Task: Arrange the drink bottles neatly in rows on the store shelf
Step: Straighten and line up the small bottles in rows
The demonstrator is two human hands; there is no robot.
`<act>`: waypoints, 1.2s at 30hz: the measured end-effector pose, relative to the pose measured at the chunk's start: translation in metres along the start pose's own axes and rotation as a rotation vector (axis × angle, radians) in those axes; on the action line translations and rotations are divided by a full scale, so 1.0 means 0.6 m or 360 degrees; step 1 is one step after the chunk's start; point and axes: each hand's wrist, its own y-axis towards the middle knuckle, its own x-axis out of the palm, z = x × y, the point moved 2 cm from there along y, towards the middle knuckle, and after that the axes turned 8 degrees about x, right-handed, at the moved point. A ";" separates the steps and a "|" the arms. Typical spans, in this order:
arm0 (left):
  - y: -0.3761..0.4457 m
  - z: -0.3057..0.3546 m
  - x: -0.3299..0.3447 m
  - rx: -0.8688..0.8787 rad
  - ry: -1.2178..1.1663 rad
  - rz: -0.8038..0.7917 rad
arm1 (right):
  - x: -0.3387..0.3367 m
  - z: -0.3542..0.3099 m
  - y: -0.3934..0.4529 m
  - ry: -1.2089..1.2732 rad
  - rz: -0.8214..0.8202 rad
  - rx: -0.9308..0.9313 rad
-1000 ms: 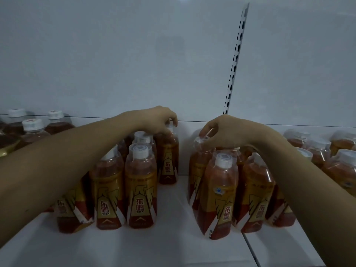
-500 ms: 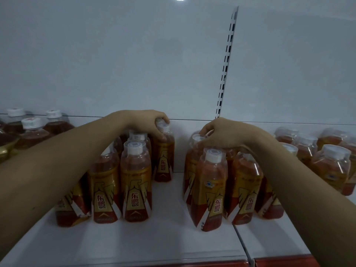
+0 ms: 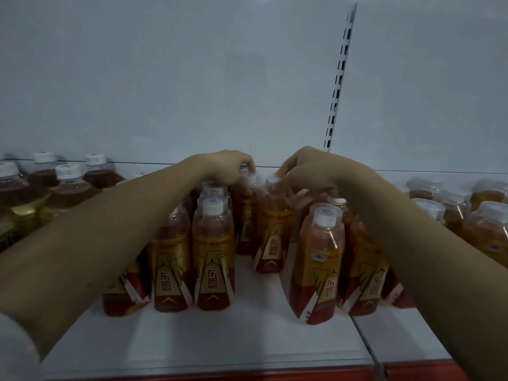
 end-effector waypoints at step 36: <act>-0.290 0.187 0.265 -0.0199 -0.0048 0.1720 | 0.255 0.227 -0.214 0.0724 0.0994 -0.0480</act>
